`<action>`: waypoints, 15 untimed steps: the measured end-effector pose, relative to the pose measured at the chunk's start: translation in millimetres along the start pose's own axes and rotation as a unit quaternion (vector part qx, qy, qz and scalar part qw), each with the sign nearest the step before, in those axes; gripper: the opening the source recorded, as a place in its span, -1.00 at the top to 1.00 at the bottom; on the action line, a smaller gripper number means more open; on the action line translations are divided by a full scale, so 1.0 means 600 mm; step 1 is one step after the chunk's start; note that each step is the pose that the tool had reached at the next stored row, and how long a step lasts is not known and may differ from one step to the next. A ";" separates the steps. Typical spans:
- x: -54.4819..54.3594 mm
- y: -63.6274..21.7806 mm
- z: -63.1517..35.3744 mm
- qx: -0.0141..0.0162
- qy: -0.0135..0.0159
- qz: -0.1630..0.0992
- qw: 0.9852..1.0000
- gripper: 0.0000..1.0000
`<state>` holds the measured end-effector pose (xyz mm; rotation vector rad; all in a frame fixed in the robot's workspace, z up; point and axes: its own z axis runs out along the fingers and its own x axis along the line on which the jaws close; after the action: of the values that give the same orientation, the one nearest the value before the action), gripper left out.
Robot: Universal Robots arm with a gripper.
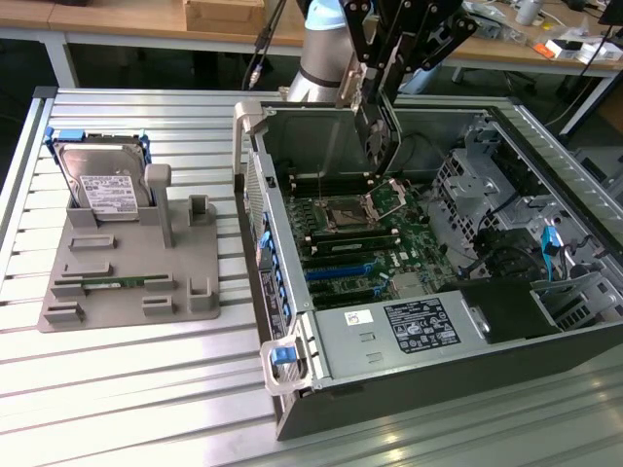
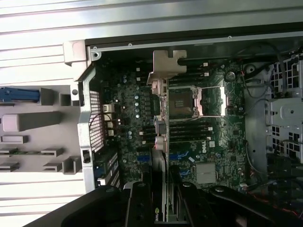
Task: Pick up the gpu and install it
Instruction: 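Pick up the gpu and move the gpu toward the slot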
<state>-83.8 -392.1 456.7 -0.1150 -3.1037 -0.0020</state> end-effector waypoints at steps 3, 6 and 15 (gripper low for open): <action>-0.003 0.000 0.001 0.000 0.001 0.000 1.000 0.49; -0.010 0.001 0.003 0.000 0.002 0.000 1.000 0.49; -0.057 0.004 0.007 0.001 0.008 0.000 1.000 0.49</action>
<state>-49.7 -392.1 451.3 -0.1143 -3.0870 -0.0009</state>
